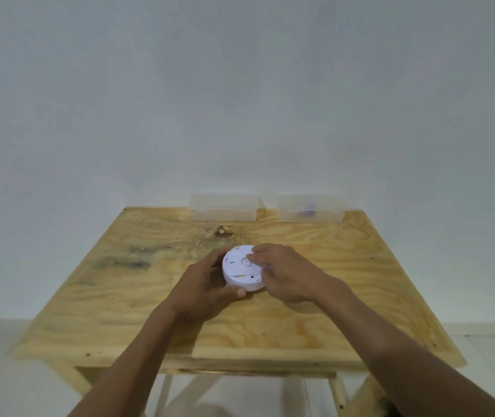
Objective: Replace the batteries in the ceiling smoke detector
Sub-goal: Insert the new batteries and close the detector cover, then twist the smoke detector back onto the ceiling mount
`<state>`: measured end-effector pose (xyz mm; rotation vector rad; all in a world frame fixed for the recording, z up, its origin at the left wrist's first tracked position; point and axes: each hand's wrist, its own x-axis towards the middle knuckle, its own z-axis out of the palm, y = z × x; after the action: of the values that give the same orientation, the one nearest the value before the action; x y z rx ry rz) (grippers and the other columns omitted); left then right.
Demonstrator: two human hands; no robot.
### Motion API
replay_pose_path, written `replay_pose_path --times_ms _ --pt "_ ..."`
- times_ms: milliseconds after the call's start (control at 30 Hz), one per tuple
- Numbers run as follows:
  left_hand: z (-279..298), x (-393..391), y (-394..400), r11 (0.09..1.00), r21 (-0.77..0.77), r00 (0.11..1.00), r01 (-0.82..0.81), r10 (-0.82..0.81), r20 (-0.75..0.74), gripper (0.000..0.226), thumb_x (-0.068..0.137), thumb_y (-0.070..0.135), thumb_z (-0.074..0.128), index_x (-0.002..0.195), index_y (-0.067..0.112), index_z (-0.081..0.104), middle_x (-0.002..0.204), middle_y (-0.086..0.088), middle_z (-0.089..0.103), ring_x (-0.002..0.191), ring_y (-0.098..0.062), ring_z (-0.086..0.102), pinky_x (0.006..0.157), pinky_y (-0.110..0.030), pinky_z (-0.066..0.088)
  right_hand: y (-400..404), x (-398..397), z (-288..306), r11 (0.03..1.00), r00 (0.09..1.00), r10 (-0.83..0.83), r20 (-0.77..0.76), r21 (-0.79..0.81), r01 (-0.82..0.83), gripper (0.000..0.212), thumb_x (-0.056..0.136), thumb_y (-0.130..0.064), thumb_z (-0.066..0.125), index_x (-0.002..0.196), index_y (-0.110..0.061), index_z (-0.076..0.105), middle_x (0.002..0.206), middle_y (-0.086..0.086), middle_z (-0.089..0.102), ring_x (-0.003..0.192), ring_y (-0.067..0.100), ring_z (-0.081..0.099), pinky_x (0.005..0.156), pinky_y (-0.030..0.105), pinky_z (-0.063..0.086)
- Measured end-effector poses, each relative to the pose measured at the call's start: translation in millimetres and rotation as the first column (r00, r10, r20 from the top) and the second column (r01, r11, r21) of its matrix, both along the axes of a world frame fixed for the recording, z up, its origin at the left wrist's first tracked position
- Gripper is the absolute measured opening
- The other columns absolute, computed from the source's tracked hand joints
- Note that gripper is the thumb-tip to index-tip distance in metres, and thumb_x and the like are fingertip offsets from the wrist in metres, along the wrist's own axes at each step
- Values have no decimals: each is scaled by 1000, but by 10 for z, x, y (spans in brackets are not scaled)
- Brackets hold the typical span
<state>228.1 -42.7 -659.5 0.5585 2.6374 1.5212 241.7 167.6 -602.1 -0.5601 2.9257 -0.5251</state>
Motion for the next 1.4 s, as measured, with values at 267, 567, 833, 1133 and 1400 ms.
replay_pose_path --times_ms 267,567,833,1133,1400 --pt "-7 -42 47 986 159 997 -46 36 63 59 76 22 88 129 26 62 119 9 75 108 -4 71 85 -16 55 47 -50 -279 999 999 -13 -30 -38 11 70 90 -26 67 152 -22 35 162 -1 27 148 20 25 118 34 28" --pt "83 24 151 965 246 996 -92 85 42 28 95 30 68 123 26 68 106 9 78 97 -5 73 77 -17 56 25 -90 -422 846 983 -169 -74 -523 106 45 88 -34 71 131 -24 62 120 1 70 107 19 66 91 39 55" --pt "104 73 262 872 442 972 -209 135 194 23 103 16 54 117 20 72 102 -14 78 86 -19 70 79 -33 55 14 33 -408 166 919 -93 384 -904 395 32 94 -12 66 125 -10 59 109 11 76 98 28 74 85 50 60" --pt "137 90 325 838 475 957 -270 180 226 20 94 13 67 112 18 74 96 -7 81 83 -20 73 84 -43 61 85 94 -410 125 902 -128 411 -896 426 29 96 -14 64 124 -10 66 110 12 75 98 28 74 85 49 60" --pt "161 123 365 788 535 943 -305 171 286 19 96 12 65 113 10 71 100 -6 80 87 -16 77 70 -25 61 106 105 -365 88 896 -158 414 -898 430 20 94 -14 66 112 -9 71 104 16 75 89 29 76 72 41 62"
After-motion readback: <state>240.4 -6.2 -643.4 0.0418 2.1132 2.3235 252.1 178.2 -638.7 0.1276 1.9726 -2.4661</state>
